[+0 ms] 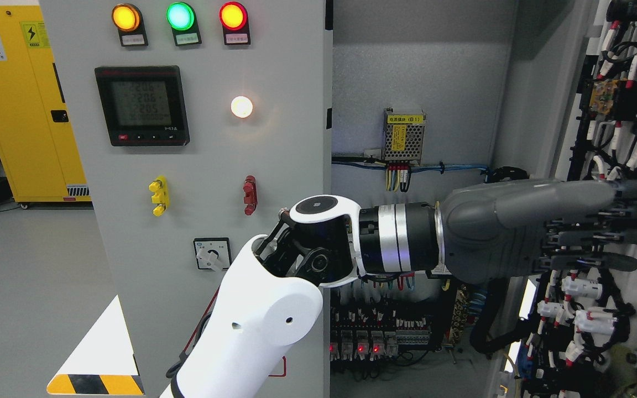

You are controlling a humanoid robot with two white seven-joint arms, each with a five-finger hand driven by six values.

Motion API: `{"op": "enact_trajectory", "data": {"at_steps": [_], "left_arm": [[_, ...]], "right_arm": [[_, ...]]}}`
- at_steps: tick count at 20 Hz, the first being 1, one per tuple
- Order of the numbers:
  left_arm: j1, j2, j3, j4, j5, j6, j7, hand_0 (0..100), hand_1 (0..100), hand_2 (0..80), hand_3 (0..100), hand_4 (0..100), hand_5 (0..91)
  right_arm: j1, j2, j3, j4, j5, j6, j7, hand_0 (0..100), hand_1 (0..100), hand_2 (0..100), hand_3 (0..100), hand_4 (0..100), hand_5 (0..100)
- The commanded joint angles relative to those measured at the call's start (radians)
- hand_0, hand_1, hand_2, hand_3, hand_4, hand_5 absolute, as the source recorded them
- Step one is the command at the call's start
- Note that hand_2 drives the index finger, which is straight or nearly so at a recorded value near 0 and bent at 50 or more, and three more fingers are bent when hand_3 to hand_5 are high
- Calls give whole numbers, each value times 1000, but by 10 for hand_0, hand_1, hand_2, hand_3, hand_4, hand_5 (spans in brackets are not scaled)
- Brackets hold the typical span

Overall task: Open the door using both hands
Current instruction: 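Pull the ajar door outward with the left hand, swinging it wide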

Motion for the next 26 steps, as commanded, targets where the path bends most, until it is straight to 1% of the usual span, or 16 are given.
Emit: {"op": "enact_trajectory", "data": {"at_steps": [1,5,7,10,13,15,17,20,24,26], "left_arm": [[-21,-13,-84,-2,-2,-2,10,120,556,0,0,0,0],[-47,-19,-93,0,6,-2,21,120,556,0,0,0,0],[-65,-19,-101,6,24,-2,21,120,556,0,0,0,0],[-87,-19,-104,23,38,-2,34,120,556,0,0,0,0],[-90,-19,-106,44,41,-11,42,120,556,0,0,0,0],[-91,-19,-113,46,57,-11,44,120,556,0,0,0,0],[-91,-19,-124,48,61,-12,59,120,556,0,0,0,0],[-91,-21,-135,48,89,-12,79,120,556,0,0,0,0],[-79,-16,-132,40,89,-9,79,120,556,0,0,0,0],[-62,-19,-106,22,89,-3,79,120,556,0,0,0,0]], "right_arm": [[20,0,4,-1,17,-1,0,0,500,40,0,0,0],[20,0,4,-1,17,-1,0,0,500,40,0,0,0],[20,0,4,-1,17,-1,1,0,500,40,0,0,0],[20,0,4,-1,17,1,0,0,500,40,0,0,0],[20,0,4,-1,17,-1,0,0,500,40,0,0,0],[20,0,4,-1,17,-1,0,0,500,40,0,0,0],[20,0,4,-1,17,-1,1,0,500,40,0,0,0],[20,0,4,-1,17,1,0,0,500,40,0,0,0],[20,0,4,-1,17,1,0,0,500,40,0,0,0],[20,0,4,-1,15,-1,0,0,500,40,0,0,0]]}}
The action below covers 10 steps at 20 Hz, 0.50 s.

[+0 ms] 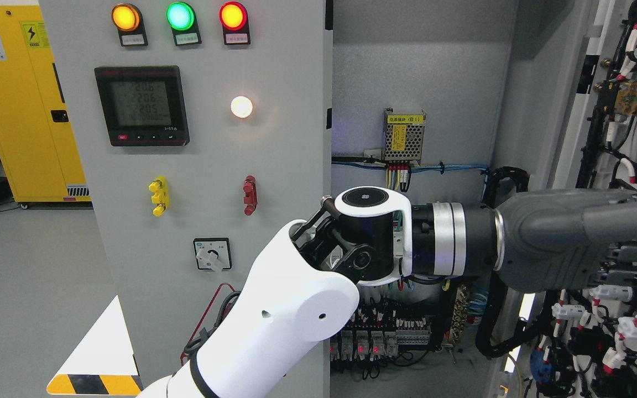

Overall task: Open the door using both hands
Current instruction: 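Pull the ajar door outward with the left hand, swinging it wide, then withdraw the left hand down out of the cabinet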

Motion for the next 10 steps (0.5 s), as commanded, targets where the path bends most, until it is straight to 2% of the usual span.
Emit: {"op": "enact_trajectory", "data": {"at_steps": [1,4,7,10], "left_arm": [[33,-2,34,-30,9,19,2,120,556,0,0,0,0],[80,12,119,-103,-3,74,2,120,556,0,0,0,0],[117,79,182,-152,-11,79,1,120,556,0,0,0,0],[201,141,228,-211,-11,70,2,120,556,0,0,0,0]], "right_arm": [[20,0,0,0,15,1,1,0,500,40,0,0,0],[20,0,0,0,17,1,-1,0,500,40,0,0,0],[20,0,0,0,17,-1,-1,0,500,40,0,0,0],[20,0,0,0,15,1,-1,0,500,40,0,0,0]]}}
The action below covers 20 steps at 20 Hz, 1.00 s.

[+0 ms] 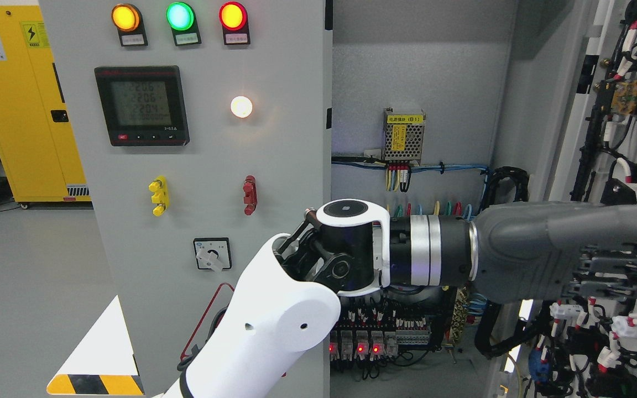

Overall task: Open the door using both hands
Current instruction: 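Withdraw the left hand down out of the cabinet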

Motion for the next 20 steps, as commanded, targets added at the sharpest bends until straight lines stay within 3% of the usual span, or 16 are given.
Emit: {"op": "enact_trajectory", "data": {"at_steps": [1,9,12,16,20], "left_arm": [[140,127,144,-167,-8,-3,-1,120,556,0,0,0,0],[544,265,170,-396,-110,-31,0,120,556,0,0,0,0],[720,311,170,-436,-204,-77,-1,120,556,0,0,0,0],[976,331,184,-455,-249,-117,-3,120,556,0,0,0,0],[1226,331,219,-430,-301,-232,-3,120,556,0,0,0,0]], "right_arm": [[20,0,0,0,17,1,-1,0,500,40,0,0,0],[20,0,0,0,15,-1,-1,0,500,40,0,0,0],[20,0,0,0,17,-1,-1,0,500,40,0,0,0],[20,0,0,0,15,1,-1,0,500,40,0,0,0],[20,0,0,0,17,-1,1,0,500,40,0,0,0]]}}
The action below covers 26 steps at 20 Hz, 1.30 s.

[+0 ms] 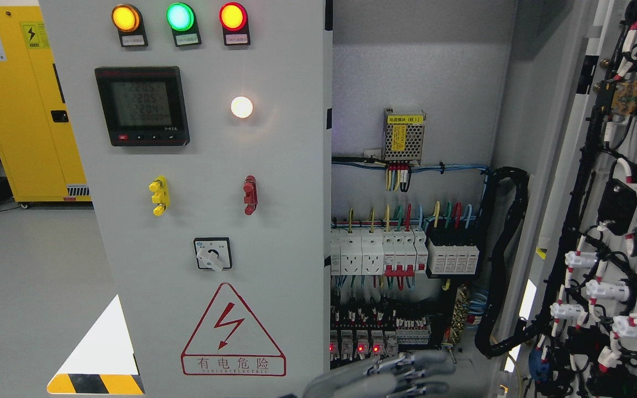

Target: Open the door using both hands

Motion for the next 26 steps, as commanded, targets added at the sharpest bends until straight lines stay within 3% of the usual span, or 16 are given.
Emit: {"op": "enact_trajectory", "data": {"at_steps": [1,4,7,13,17,20,24,26], "left_arm": [[391,85,87,-62,-79,-92,0,120,556,0,0,0,0],[506,85,124,71,-122,-181,0,120,556,0,0,0,0],[580,74,133,263,-194,-343,-2,120,556,0,0,0,0],[565,21,171,772,-214,-543,-2,120,556,0,0,0,0],[440,-36,231,1251,-214,-552,0,120,556,0,0,0,0],[323,-56,225,1574,-219,-552,-2,120,556,0,0,0,0],[324,-27,223,1662,-223,-552,-5,120,556,0,0,0,0],[332,-18,200,1682,-265,-554,-3,120,556,0,0,0,0]], "right_arm": [[20,0,0,0,17,-1,-1,0,500,40,0,0,0],[20,0,0,0,15,1,-1,0,500,40,0,0,0],[20,0,0,0,15,1,-1,0,500,40,0,0,0],[21,0,0,0,15,-1,1,0,500,40,0,0,0],[21,0,0,0,17,-1,1,0,500,40,0,0,0],[20,0,-1,0,17,-1,-1,0,500,40,0,0,0],[20,0,-1,0,15,-1,1,0,500,40,0,0,0],[21,0,-1,0,15,-1,1,0,500,40,0,0,0]]}}
